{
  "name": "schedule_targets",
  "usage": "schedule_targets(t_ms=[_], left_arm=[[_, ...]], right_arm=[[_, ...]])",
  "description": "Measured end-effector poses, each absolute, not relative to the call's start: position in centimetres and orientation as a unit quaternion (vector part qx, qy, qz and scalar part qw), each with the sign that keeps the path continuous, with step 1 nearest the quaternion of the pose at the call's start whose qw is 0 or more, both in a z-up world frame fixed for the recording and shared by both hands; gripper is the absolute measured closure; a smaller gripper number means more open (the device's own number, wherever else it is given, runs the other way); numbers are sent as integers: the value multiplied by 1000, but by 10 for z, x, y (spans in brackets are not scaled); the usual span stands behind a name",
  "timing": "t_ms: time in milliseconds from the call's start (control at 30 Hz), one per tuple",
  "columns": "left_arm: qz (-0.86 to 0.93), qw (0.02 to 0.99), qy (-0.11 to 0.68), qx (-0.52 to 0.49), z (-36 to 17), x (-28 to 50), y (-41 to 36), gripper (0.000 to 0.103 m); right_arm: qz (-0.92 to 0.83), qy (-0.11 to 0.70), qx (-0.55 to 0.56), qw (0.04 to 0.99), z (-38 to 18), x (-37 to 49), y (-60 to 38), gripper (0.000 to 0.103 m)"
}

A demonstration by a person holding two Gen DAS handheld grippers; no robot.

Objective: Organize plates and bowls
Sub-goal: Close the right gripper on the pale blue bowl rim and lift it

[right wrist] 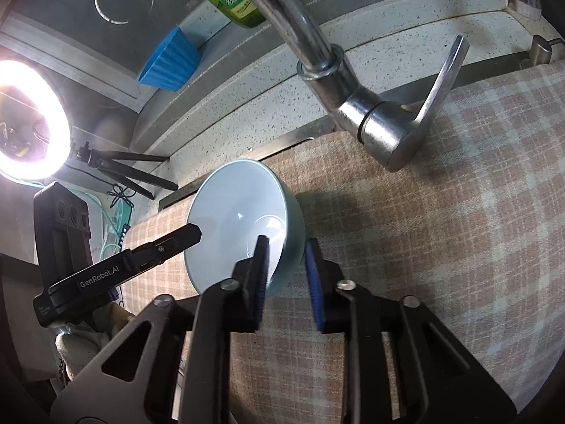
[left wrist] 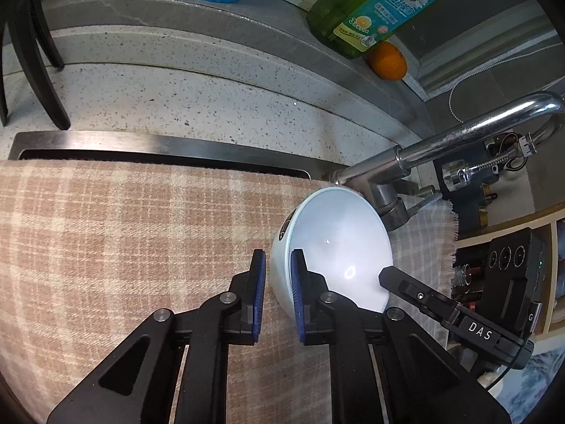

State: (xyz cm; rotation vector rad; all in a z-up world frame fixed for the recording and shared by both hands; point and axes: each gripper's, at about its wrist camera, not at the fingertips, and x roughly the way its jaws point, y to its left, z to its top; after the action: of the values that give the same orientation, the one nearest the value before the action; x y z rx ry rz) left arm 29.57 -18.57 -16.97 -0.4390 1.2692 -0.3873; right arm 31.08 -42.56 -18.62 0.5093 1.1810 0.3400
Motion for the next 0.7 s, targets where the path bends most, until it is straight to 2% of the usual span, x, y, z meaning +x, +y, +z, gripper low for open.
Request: schedule_targets(t_ms=[700], left_arm=[[-181,779,570,-190,-153,279,-181,94]], right_arm=[[161,546,229,790,-172,300,-413,89]])
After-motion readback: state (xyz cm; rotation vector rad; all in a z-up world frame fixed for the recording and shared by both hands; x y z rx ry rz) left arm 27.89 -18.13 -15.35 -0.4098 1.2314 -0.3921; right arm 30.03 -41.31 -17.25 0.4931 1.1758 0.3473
